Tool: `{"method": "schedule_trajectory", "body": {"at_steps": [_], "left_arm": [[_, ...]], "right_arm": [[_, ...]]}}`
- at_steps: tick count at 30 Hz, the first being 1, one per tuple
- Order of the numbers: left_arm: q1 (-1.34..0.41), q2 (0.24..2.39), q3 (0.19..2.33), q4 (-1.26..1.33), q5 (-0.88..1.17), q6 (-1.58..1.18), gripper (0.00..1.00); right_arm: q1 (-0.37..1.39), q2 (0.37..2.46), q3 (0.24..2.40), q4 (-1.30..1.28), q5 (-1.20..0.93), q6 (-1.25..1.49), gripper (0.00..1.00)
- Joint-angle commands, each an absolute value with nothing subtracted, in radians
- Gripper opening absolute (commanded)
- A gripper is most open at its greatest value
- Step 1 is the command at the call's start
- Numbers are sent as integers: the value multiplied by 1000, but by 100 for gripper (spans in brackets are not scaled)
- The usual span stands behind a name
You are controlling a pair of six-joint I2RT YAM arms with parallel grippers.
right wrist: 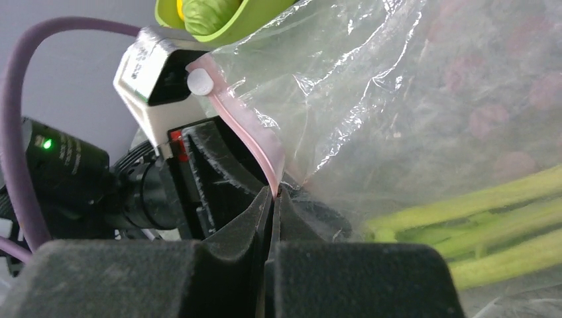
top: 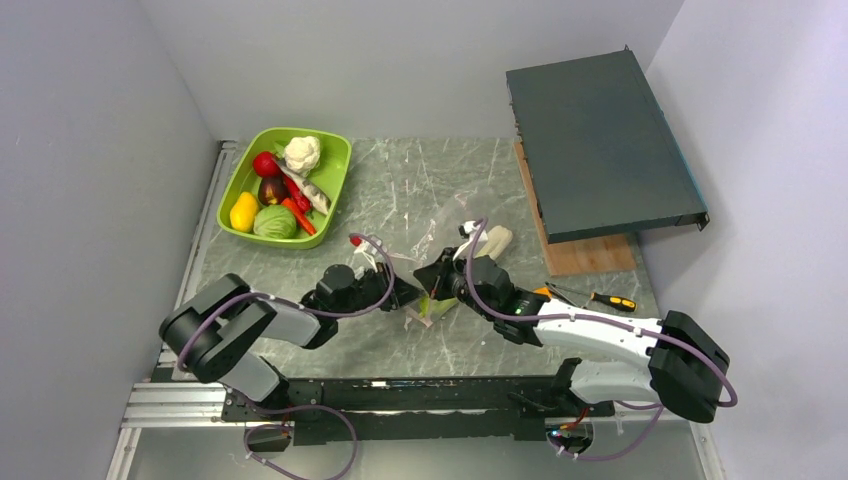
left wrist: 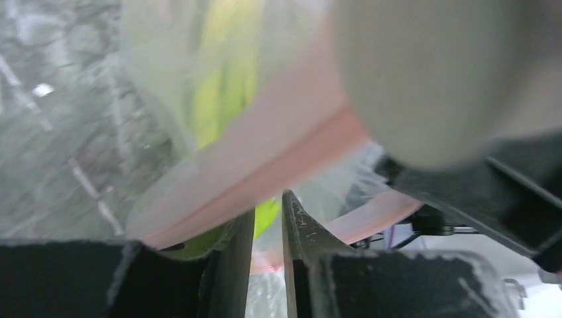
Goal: Place the food in the zip-top bag and seal the zipper
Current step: Adjust the fake vegetable in the zipper food storage bag.
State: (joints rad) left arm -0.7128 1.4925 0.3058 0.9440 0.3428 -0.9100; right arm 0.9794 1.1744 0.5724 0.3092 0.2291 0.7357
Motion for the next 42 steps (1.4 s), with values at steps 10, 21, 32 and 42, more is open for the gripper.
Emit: {"method": "schedule_trajectory", "body": {"at_steps": [10,21,32,42], "left_arm": [[-813,1643,362,1079,102,-869,41],[-946,1808,395,1103,-100,-737,73],[-1076,1888,431,1083,-419,-605,69],[-1088,2047,460,1129,-399,-496,70]], "right_arm": [[995,1152,529,464,288,775,0],[995,1138,500,457,276,765,0],[1000,1101,390,477,275,777,0],[1004,1015,305,438,275,722,0]]}}
